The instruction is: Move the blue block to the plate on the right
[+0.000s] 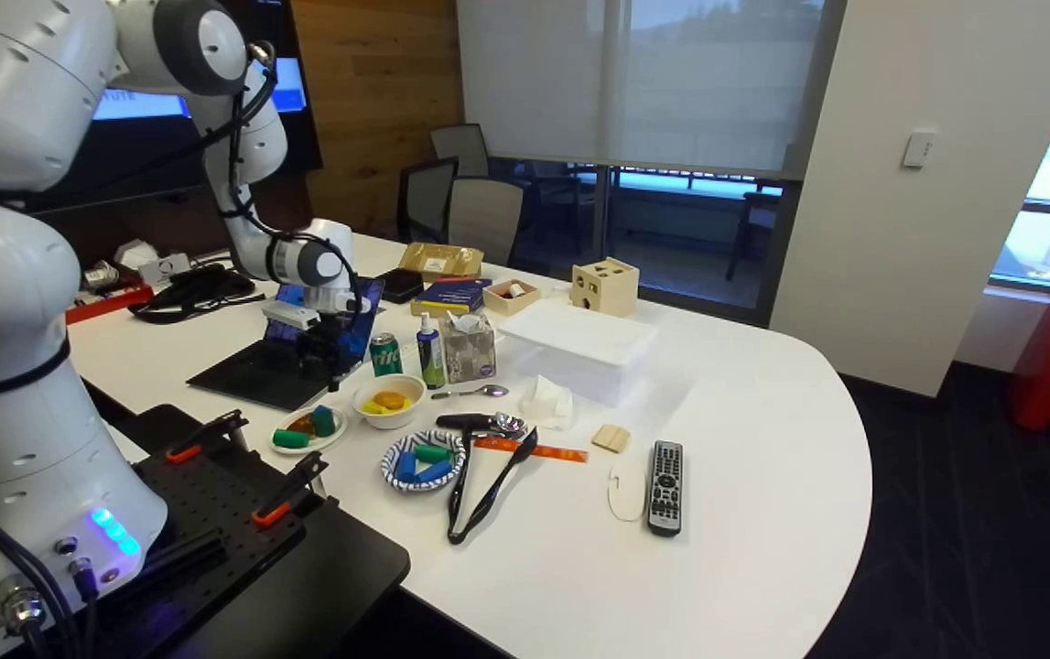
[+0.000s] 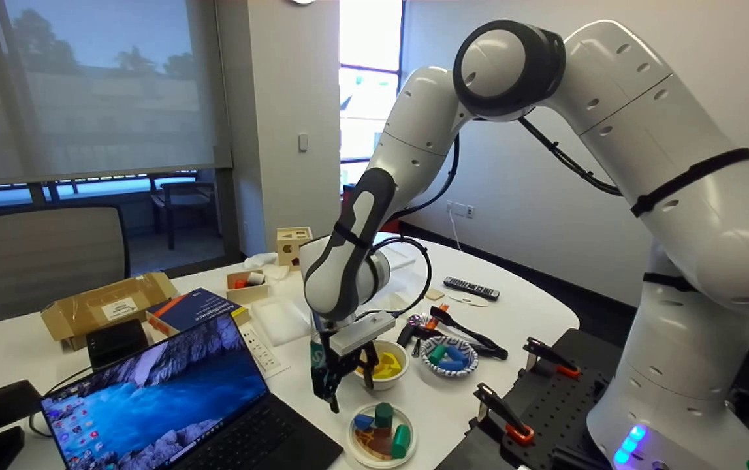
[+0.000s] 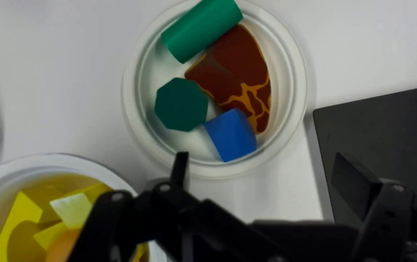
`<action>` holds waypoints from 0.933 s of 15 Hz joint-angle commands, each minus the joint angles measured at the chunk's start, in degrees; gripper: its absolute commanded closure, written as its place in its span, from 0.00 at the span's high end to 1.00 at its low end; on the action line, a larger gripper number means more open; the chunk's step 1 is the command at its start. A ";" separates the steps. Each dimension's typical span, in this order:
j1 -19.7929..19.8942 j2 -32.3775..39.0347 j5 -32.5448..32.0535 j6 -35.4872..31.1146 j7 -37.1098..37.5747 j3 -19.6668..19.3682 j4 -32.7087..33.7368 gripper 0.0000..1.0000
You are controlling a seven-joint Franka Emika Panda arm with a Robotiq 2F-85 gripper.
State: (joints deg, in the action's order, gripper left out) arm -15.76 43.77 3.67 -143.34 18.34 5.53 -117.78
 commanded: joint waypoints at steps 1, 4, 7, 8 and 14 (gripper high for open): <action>1.41 1.43 1.47 -0.51 -3.94 2.41 0.67 1.00; 0.73 2.38 1.73 0.51 -3.37 2.66 0.69 1.00; 0.65 3.57 1.56 0.06 -2.94 1.95 1.19 1.00; 0.78 4.08 1.48 0.13 -3.15 1.83 1.71 1.00; 2.31 6.46 1.63 -0.39 -4.24 1.53 4.17 1.00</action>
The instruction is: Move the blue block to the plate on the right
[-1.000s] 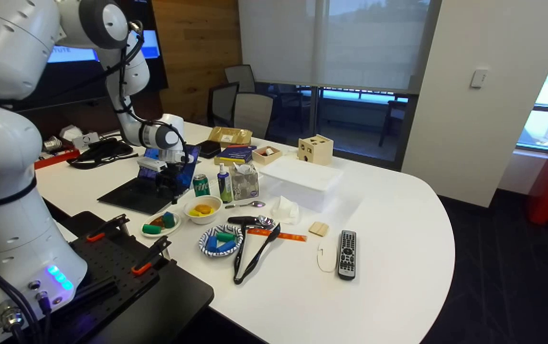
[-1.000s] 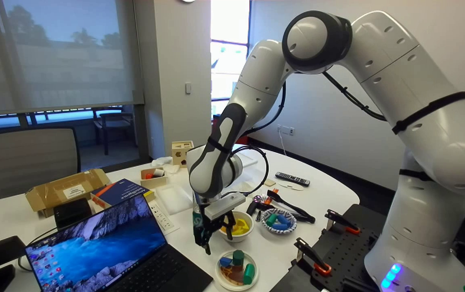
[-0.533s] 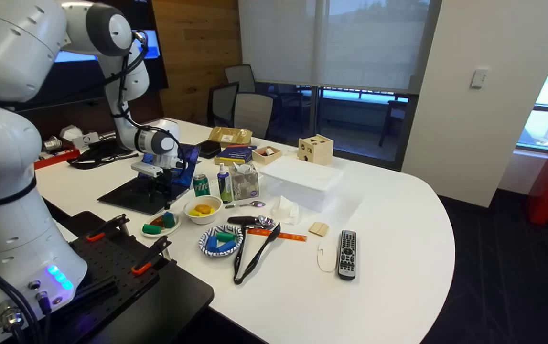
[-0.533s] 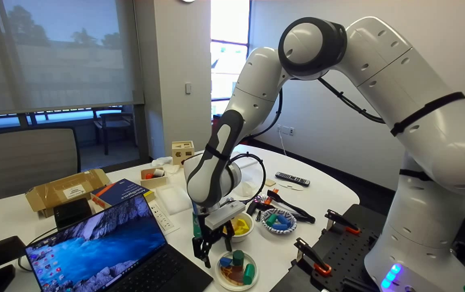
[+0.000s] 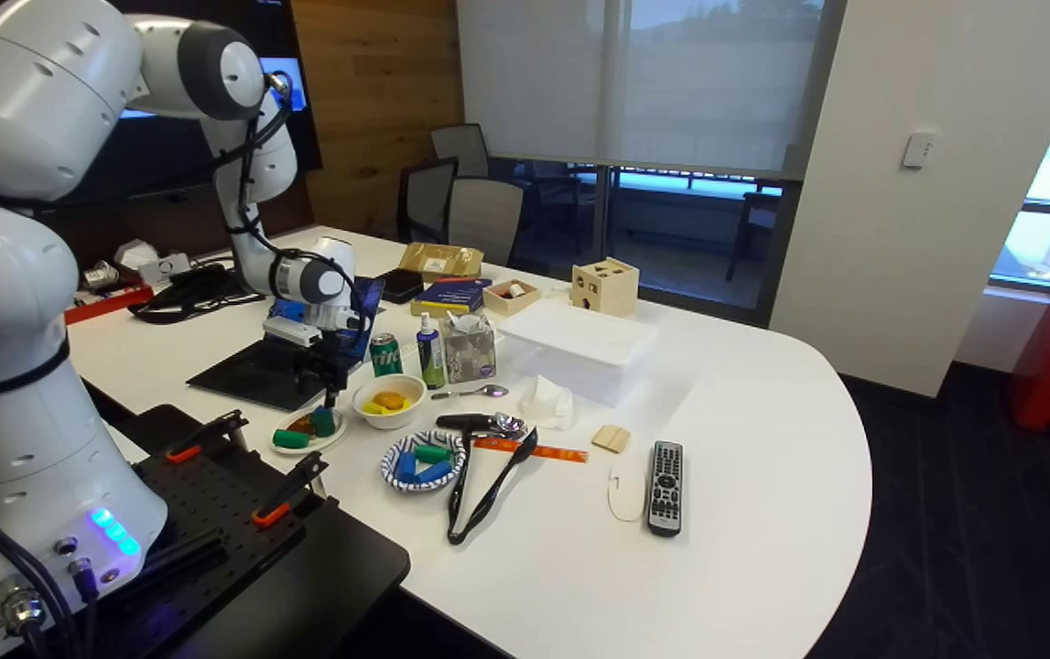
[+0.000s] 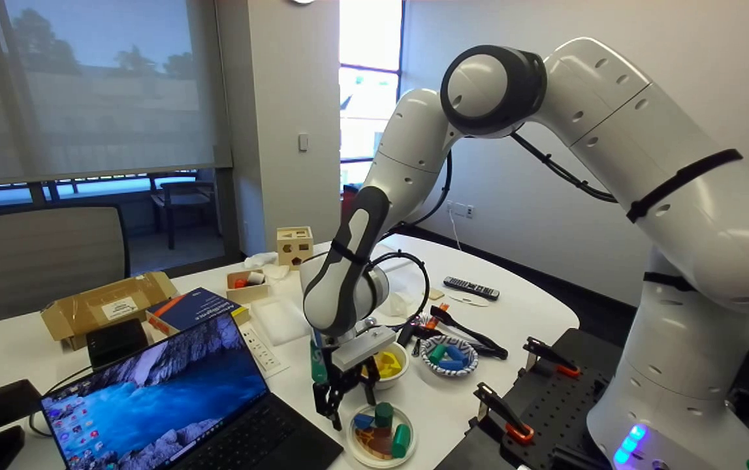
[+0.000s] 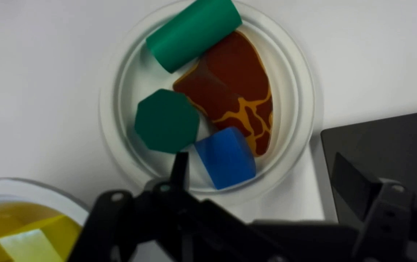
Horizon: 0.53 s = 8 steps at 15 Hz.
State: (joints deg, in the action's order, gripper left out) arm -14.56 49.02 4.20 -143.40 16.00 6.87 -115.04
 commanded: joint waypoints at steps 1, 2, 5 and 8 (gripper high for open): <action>1.47 1.51 1.23 -0.37 -2.12 0.33 1.56 1.00; 1.86 1.66 1.33 -0.13 -2.50 0.61 1.50 1.00; 2.82 2.29 1.50 -0.17 -4.13 1.27 1.49 0.75; 3.10 3.11 1.36 0.03 -5.18 1.36 2.31 0.58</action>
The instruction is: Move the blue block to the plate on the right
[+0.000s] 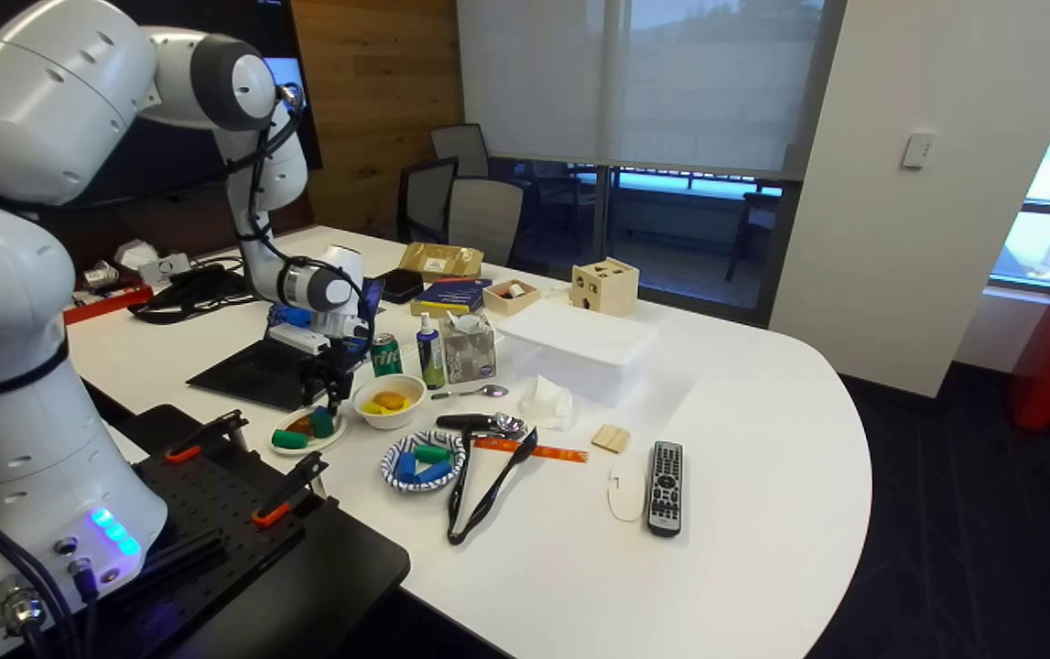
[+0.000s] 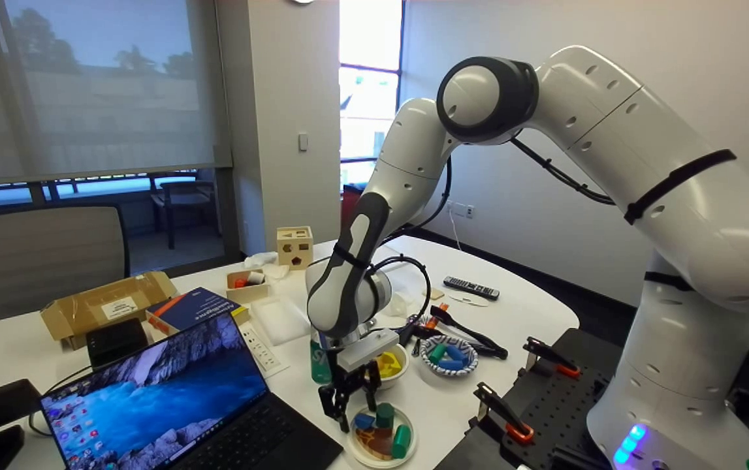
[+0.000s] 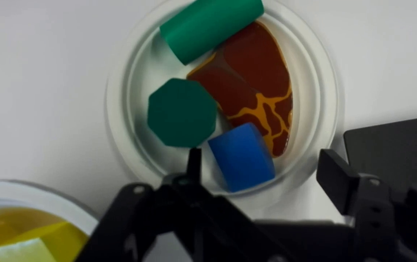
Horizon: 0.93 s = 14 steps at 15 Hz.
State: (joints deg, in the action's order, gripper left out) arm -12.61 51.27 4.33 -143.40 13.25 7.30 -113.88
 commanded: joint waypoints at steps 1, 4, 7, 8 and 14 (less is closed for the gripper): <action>1.28 1.17 1.21 0.05 -2.90 1.00 1.41 0.49; 1.31 1.56 1.27 0.11 -2.93 1.21 2.11 0.27; 1.26 1.33 1.22 0.20 -2.73 1.16 2.07 0.08; 1.16 0.96 1.12 0.24 -2.52 0.95 1.84 0.08; 1.21 -4.32 0.87 -0.73 -1.41 0.09 -2.47 0.08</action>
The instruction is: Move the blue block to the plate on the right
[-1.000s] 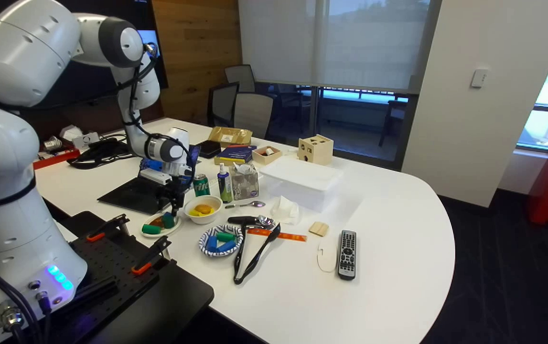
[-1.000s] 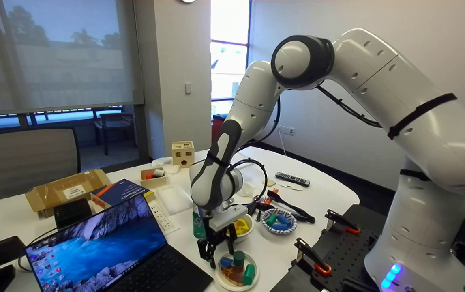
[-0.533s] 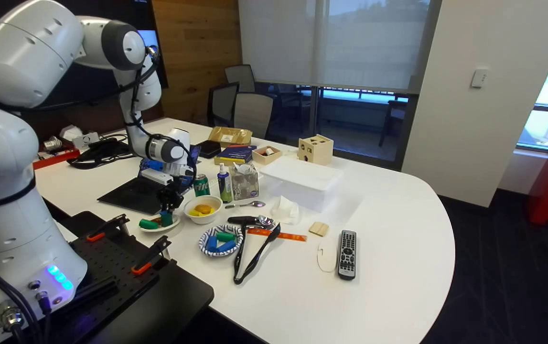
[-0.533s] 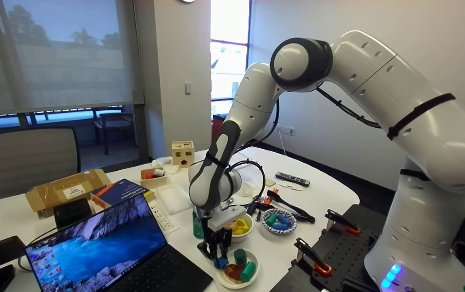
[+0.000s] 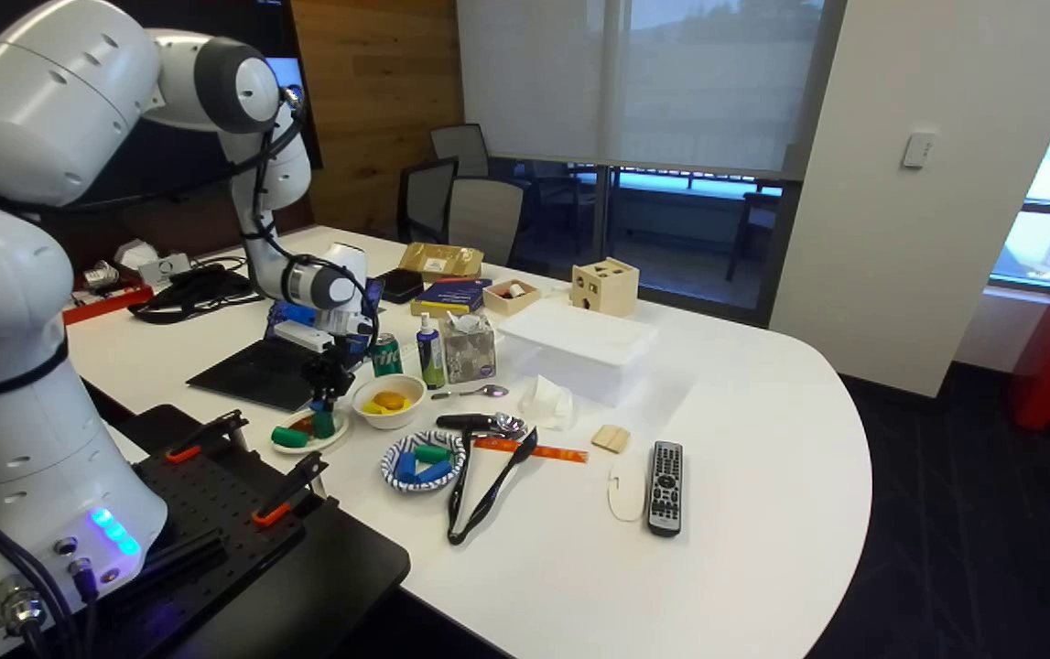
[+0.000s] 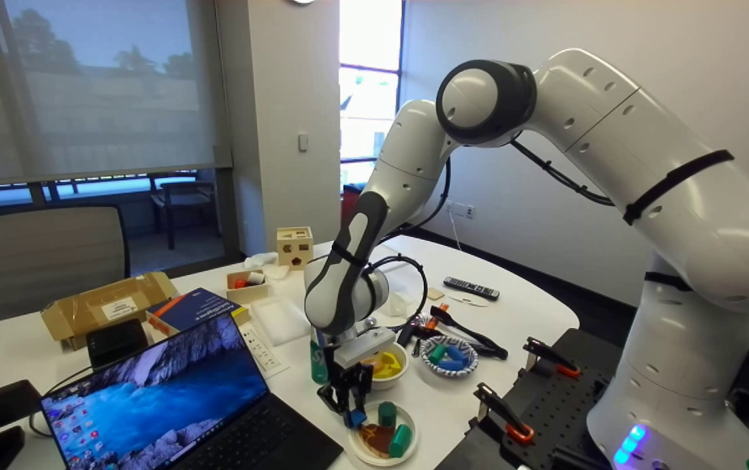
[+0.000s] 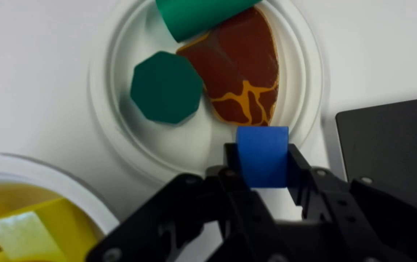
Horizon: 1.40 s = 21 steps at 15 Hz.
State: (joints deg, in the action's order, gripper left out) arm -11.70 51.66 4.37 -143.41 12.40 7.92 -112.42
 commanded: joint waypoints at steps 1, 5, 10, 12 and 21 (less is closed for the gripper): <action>-0.03 -6.07 1.06 0.38 0.87 -1.17 -4.69 0.08; -1.47 -15.18 1.63 1.22 8.89 -4.87 -12.05 0.08; -2.32 -26.29 -0.88 -3.52 19.44 -12.75 -24.20 0.08; -1.64 -27.45 -2.54 -5.20 22.68 -16.52 -26.60 0.08; 5.80 -18.32 1.57 -17.80 33.22 -24.81 -28.50 0.08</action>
State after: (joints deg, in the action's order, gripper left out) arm -8.38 30.29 2.23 -157.16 42.63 -17.23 -140.83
